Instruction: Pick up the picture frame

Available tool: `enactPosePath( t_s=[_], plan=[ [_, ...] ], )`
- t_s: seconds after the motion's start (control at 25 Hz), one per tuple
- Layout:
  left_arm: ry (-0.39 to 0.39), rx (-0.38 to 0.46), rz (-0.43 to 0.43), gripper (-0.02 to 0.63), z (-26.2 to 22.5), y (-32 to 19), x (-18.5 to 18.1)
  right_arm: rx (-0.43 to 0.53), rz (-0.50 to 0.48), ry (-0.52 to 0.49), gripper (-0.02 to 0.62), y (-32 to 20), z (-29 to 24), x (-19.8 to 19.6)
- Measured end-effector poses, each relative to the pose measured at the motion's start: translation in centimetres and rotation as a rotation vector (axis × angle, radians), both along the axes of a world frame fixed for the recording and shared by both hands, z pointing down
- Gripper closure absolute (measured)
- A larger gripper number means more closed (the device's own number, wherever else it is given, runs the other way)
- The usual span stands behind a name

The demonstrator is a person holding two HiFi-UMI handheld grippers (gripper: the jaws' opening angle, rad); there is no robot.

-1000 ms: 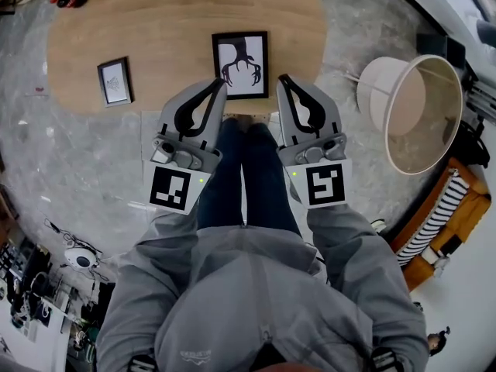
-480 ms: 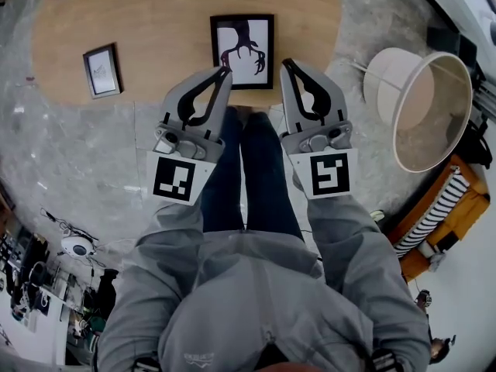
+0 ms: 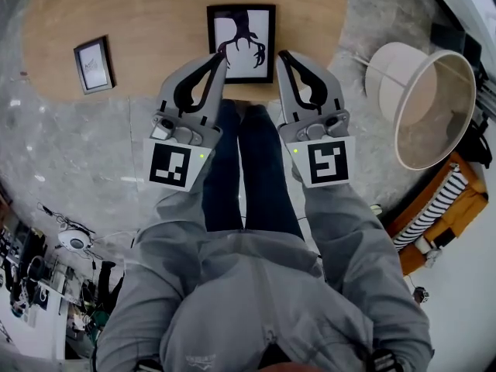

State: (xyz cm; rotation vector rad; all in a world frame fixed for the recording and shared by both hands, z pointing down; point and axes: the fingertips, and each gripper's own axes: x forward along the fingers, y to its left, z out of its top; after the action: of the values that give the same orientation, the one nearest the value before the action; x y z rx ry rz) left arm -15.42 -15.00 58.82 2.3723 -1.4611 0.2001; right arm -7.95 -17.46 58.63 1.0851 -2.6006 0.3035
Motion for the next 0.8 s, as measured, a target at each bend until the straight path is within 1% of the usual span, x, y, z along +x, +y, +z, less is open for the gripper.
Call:
enactPosePath(
  t_s=[0.16, 0.64, 0.8],
  plan=[
    [0.010, -0.012, -0.007, 0.588, 1.4, 0.1, -0.2, -0.011, 0.000, 0.011, 0.563, -0.1, 1.4, 0.0],
    [-0.024, -0.067, -0.007, 0.588, 5.2, -0.1, -0.9, -0.041, -0.009, 0.062, 0.563, 0.0, 5.1, 0.0],
    [-0.012, -0.096, -0.023, 0.588, 6.5, 0.0, -1.2, -0.064, -0.011, 0.080, 0.563, 0.2, 6.3, 0.0]
  ],
)
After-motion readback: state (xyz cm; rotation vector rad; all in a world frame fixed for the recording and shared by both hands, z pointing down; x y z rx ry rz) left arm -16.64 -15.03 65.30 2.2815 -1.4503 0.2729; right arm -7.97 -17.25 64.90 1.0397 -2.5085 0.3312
